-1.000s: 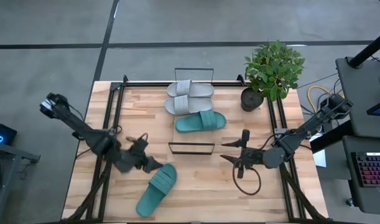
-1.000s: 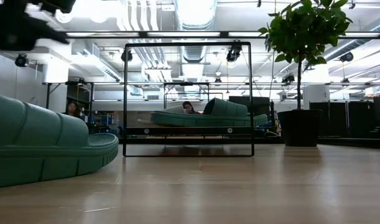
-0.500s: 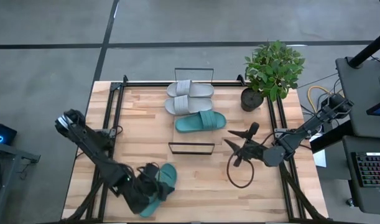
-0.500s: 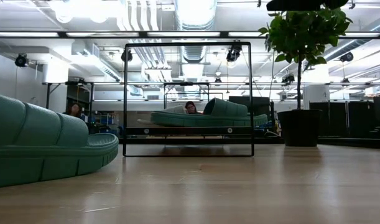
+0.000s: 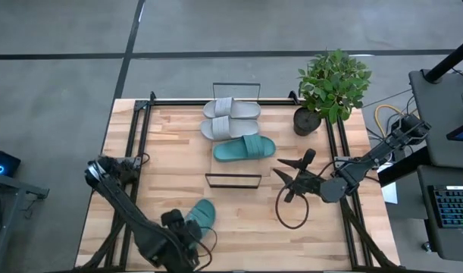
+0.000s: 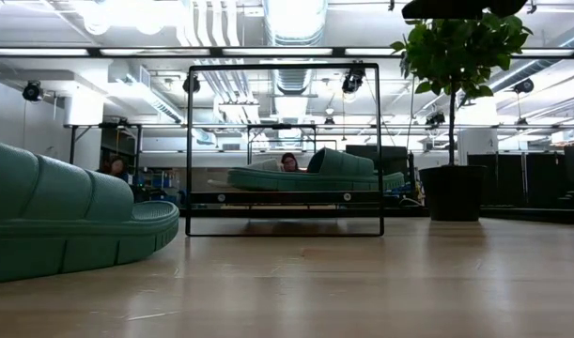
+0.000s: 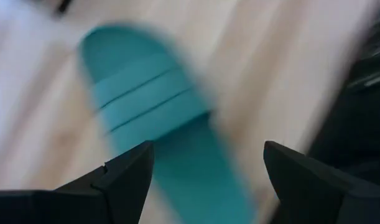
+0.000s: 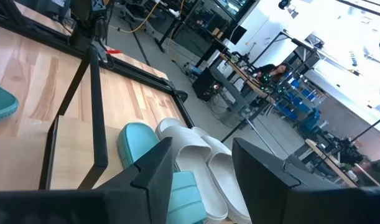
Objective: Pick and place slides into the shelf
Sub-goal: Put the green slipper on the shelf
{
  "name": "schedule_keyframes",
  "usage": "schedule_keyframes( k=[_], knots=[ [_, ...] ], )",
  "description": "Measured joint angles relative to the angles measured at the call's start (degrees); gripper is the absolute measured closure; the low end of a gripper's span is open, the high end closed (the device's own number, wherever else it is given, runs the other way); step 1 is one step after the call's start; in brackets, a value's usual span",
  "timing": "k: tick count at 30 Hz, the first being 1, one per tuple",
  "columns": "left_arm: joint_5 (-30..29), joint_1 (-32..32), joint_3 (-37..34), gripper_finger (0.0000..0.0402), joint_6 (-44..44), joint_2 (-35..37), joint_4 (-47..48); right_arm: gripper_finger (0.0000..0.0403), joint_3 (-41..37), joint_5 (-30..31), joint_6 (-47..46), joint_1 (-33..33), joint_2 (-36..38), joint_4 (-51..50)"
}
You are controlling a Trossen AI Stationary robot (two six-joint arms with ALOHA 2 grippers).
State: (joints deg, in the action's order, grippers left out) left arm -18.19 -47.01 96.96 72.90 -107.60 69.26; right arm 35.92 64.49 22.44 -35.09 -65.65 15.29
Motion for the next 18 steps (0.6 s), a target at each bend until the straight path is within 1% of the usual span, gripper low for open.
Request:
schedule_keyframes(
  k=[2, 4, 5, 6, 7, 8, 9, 11, 15, 18],
  knots=[
    [2.2, 0.2, 2.8, 0.0116, 0.1, -3.1, 9.1, 0.0248, 0.0, -0.1, -0.6, 0.0, 0.0, 0.0],
    [2.8, 0.4, 6.0, 0.0116, 0.2, -6.6, 18.4, 0.0248, 0.0, -0.1, -0.8, 0.0, 0.0, 0.0],
    [2.5, 0.4, 7.5, 0.0116, 0.2, -8.2, 21.4, 0.0247, 0.0, -0.1, -0.9, 0.0, 0.0, 0.0],
    [2.0, 0.4, 8.5, 0.0116, -1.5, -9.5, 21.1, 0.0248, 0.0, -0.1, -1.0, 0.0, 0.0, 0.0],
    [0.8, 0.5, 8.7, 0.0116, -5.0, -10.1, 19.6, 0.0248, 0.0, -0.1, -1.3, 0.0, 0.0, 0.0],
    [-1.5, 0.5, 9.1, 0.0116, -7.2, -10.8, 19.3, 0.0249, 0.0, -0.1, -1.5, 0.0, 0.0, 0.0],
    [-4.0, 0.5, 10.0, 0.0116, -8.2, -11.6, 19.9, 0.025, 0.0, -0.1, -1.7, 0.0, 0.0, 0.0],
    [-6.2, 0.8, 11.8, 0.0116, -10.8, -13.1, 20.5, 0.0252, -0.1, -0.1, -2.1, 0.0, 0.0, 0.0],
    [-9.2, 0.9, 11.9, 0.0116, -16.6, -15.2, 20.7, 0.0255, -0.2, -0.1, -2.5, 0.0, 0.0, -0.1],
    [-8.3, 0.9, 10.9, 0.0116, -20.1, -15.2, 20.8, 0.0253, -0.4, -0.1, -2.5, 0.0, 0.0, -0.2]
  ],
)
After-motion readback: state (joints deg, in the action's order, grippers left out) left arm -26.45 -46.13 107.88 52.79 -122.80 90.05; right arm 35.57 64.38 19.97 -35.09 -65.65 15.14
